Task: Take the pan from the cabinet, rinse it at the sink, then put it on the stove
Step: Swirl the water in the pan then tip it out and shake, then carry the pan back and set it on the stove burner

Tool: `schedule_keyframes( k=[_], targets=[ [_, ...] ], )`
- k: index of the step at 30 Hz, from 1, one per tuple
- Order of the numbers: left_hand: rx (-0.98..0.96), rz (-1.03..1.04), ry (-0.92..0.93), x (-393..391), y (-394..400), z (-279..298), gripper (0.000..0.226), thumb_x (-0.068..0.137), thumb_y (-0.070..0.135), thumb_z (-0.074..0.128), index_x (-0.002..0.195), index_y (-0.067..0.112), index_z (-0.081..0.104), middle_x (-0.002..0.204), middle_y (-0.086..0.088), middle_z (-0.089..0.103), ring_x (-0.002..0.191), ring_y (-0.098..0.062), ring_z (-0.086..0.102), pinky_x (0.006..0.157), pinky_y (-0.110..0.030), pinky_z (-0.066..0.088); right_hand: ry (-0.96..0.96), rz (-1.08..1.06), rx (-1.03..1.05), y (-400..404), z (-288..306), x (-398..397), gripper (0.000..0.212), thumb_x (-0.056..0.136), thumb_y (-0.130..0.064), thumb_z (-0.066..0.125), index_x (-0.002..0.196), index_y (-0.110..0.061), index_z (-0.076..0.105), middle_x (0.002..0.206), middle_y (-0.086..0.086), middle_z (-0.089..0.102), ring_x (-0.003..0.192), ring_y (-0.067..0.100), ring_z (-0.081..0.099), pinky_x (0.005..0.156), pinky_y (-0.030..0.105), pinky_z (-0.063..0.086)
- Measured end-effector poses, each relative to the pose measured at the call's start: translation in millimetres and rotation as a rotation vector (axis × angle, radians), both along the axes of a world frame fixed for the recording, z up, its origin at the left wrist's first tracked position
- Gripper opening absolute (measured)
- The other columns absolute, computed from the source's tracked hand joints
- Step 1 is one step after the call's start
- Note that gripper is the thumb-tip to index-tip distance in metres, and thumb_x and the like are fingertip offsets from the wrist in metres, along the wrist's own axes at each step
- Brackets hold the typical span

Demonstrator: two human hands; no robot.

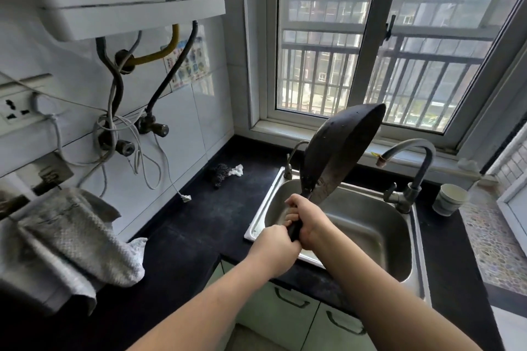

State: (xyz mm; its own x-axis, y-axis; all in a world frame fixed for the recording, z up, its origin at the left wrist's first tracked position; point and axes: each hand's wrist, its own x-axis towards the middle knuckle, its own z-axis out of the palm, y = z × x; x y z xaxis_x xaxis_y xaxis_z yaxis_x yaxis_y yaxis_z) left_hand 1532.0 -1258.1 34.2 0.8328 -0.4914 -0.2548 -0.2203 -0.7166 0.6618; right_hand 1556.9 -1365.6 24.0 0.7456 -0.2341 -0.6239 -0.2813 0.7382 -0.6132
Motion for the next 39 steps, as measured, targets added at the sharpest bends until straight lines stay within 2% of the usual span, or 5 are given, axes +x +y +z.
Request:
schedule_keyframes(
  k=[14,19,25,33,39],
  targets=[
    [0.072,0.209,-0.011,-74.7,-76.2,-18.9,0.025,0.085,0.031,0.052,0.093,0.011,0.064,0.091,-0.008,0.069,0.081,-0.025,0.063,0.055,-0.027,0.038,0.022,0.214,0.086,-70.4,-20.8,-54.5,0.03,0.084,-0.008,0.048,0.058,-0.019,0.038,0.041,-0.009,0.027,0.031,0.005,0.023,0.035,0.019,0.024],
    [0.092,0.294,0.004,-93.5,-86.7,-22.8,0.021,0.087,0.03,0.053,0.086,0.011,0.062,0.089,-0.012,0.069,0.084,-0.031,0.063,0.058,-0.027,0.035,0.019,0.275,0.068,-74.0,-24.4,-68.6,0.025,0.085,-0.008,0.048,0.063,-0.018,0.041,0.043,-0.008,0.027,0.033,0.005,0.024,0.036,0.019,0.026],
    [0.016,0.443,0.061,-117.9,-74.6,-26.1,0.026,0.085,0.026,0.057,0.063,0.018,0.046,0.061,0.002,0.053,0.063,-0.027,0.053,0.05,-0.028,0.032,0.024,0.384,0.076,-57.4,-25.5,-83.4,0.031,0.086,-0.007,0.05,0.062,-0.02,0.036,0.042,-0.008,0.026,0.032,0.005,0.024,0.035,0.019,0.025],
    [-0.046,0.593,0.127,-147.4,-43.7,-39.5,0.016,0.079,0.028,0.058,0.073,0.013,0.057,0.06,-0.003,0.056,0.059,-0.032,0.052,0.051,-0.028,0.036,0.063,0.535,0.063,-20.0,-26.2,-107.5,0.031,0.089,-0.006,0.052,0.064,-0.018,0.039,0.039,-0.007,0.03,0.027,0.007,0.028,0.033,0.017,0.028],
    [-0.234,0.713,0.358,-185.3,-19.4,-48.7,0.013,0.071,0.024,0.053,0.066,0.016,0.045,0.049,-0.002,0.045,0.039,-0.024,0.041,0.041,-0.022,0.03,0.104,0.65,-0.004,7.1,-34.9,-141.1,0.029,0.091,-0.005,0.05,0.065,-0.014,0.039,0.037,-0.003,0.035,0.027,0.011,0.032,0.046,0.026,0.03]
  ],
)
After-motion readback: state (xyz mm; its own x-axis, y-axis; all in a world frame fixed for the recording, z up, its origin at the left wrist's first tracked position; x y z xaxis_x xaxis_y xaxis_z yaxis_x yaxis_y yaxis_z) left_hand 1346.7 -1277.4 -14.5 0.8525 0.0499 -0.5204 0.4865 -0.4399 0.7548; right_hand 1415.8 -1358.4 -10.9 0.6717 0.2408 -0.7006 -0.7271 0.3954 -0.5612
